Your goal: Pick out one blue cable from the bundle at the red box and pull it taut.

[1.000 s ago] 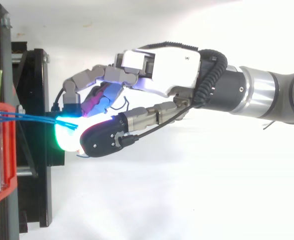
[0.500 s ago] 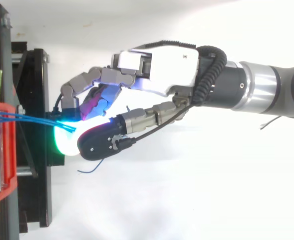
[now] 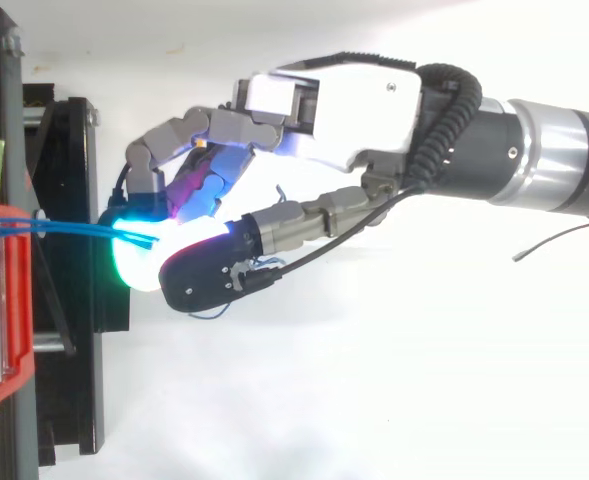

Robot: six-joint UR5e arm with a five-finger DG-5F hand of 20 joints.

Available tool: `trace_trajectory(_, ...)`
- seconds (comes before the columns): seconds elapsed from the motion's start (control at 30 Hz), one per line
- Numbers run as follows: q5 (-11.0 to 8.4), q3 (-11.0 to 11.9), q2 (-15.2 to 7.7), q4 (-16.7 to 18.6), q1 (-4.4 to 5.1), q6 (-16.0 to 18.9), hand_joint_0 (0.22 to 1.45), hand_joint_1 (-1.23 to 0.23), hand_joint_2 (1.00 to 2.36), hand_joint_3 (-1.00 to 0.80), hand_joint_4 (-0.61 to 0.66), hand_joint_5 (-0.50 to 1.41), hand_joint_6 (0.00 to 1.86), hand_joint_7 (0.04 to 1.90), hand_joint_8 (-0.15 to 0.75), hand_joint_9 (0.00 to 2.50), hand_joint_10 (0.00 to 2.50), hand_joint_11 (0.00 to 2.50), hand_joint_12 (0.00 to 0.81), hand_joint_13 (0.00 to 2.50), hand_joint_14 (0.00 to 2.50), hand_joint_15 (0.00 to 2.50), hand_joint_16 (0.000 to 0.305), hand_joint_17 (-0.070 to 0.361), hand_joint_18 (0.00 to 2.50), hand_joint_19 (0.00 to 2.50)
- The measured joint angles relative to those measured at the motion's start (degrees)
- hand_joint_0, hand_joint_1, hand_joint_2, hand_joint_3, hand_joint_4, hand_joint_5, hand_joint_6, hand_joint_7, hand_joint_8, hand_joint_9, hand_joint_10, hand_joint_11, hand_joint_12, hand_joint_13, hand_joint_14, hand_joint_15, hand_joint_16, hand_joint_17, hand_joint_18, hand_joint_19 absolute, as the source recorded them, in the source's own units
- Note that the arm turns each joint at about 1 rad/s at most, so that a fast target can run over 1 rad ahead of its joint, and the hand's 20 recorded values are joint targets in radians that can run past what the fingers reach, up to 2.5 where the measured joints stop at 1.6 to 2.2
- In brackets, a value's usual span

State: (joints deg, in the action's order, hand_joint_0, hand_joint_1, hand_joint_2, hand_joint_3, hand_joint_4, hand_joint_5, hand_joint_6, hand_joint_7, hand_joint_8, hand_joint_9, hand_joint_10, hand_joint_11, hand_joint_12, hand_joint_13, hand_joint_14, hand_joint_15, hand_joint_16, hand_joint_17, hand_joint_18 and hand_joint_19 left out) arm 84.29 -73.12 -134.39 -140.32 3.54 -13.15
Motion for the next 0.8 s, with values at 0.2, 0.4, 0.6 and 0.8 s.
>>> trace_trajectory(0.2, 0.0, 0.0, 1.1, -2.2, -0.13, -0.7, 0.6, -0.73, 1.02, -0.12, 0.22, -0.17, 0.85, 1.07, 0.285, 1.0, 0.02, 0.57, 0.329, 0.74, 0.01, 0.32, 0.048, 0.107, 0.6, 0.58)
trace_trajectory(0.4, -0.01, 0.2, 1.3, -2.8, -0.19, -0.7, 0.61, -0.74, 1.02, -0.17, 0.22, -0.17, 0.86, 1.03, 0.285, 0.99, 0.02, 0.59, 0.329, 0.74, 0.01, 0.32, 0.048, 0.107, 0.6, 0.57)
trace_trajectory(0.6, -0.01, 0.9, 1.4, -3.0, -0.35, -0.8, 0.62, -0.77, 1.02, -0.23, 0.2, -0.18, 0.86, 1.0, 0.274, 0.98, 0.02, 0.59, 0.327, 0.73, 0.01, 0.32, 0.047, 0.107, 0.59, 0.56)
trace_trajectory(0.8, 0.0, 1.1, 1.4, -3.2, -0.44, -0.8, 0.63, -0.8, 1.02, -0.25, 0.17, -0.18, 0.86, 1.01, 0.265, 0.97, 0.02, 0.62, 0.327, 0.73, 0.01, 0.32, 0.047, 0.106, 0.6, 0.56)
